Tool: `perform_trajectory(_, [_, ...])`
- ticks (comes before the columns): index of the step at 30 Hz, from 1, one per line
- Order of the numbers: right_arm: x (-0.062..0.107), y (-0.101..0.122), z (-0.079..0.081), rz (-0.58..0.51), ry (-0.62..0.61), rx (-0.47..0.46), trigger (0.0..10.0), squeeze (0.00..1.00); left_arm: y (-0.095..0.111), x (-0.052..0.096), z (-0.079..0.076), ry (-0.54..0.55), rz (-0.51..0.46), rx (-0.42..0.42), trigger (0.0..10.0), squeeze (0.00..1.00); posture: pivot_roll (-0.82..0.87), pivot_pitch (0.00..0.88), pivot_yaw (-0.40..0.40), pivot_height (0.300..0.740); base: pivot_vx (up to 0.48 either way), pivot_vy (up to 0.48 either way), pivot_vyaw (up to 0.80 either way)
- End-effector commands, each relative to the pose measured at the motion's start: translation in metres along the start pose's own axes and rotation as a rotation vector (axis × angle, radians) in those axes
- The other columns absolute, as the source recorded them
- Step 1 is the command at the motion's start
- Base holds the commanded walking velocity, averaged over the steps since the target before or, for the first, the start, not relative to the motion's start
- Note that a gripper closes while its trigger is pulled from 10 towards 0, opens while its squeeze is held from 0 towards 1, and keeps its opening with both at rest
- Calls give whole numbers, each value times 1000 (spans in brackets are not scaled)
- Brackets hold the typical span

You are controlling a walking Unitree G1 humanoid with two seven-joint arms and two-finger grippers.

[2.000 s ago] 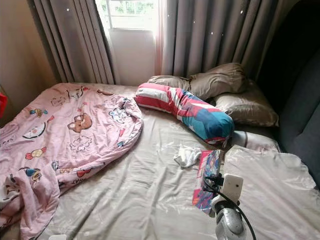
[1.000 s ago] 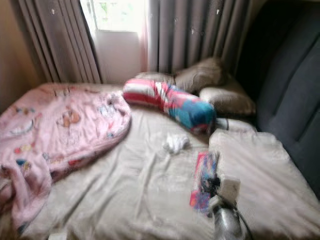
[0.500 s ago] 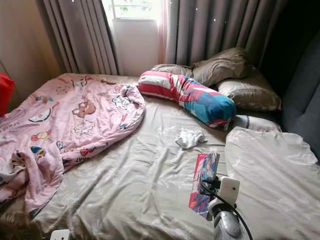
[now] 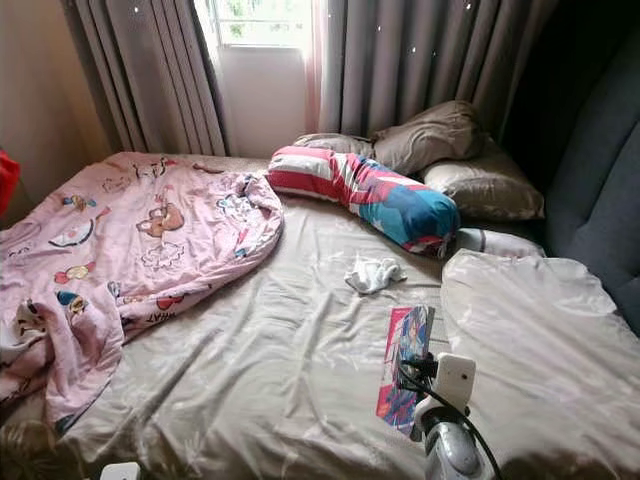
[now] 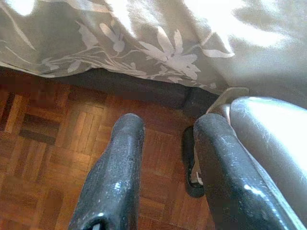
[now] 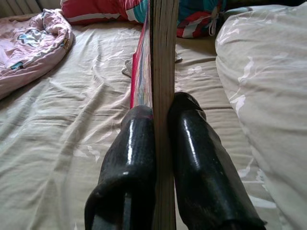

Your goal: Clean up the room

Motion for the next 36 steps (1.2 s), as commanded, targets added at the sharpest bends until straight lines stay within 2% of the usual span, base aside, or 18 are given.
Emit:
perform_trajectory(1, [-2, 10, 0, -39, 0, 2, 10000, 0, -5, 0, -4, -5, 16, -9, 10000, 0, -24, 5, -6, 635, 0, 0, 0])
perform_trajectory(6, [0, 6, 0, -29, -2, 3, 10000, 0, -13, 3, 2, 0, 26, -11, 10000, 0, -22, 9, -2, 635, 0, 0, 0])
perform_trajectory(20, [-2, 6, 6, -24, 11, 7, 10000, 0, -16, 5, 10, 8, 36, -23, 10000, 0, -22, 27, 15, 635, 0, 0, 0])
perform_trajectory(28, [-3, 5, 9, -18, 17, 5, 10000, 0, -22, 8, 23, 25, 54, -32, 10000, 0, -20, 38, 27, 635, 0, 0, 0])
perform_trajectory(36, [-4, 6, 8, -15, 13, 14, 10000, 0, -22, 9, 23, 19, 55, -45, 10000, 0, -26, 35, 33, 635, 0, 0, 0])
Point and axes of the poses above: a point about 5 cm out from each wrist's last joint towards the gripper, its own x axis pointing back from the gripper into the wrist, its own y axis along the axis of the wrist's last joint, z = x × y, the point moved 5 cm from there along -x, pointing out of the wrist towards the gripper, and after that the axes turned 13 degrees about x, right-handed, at the moved point
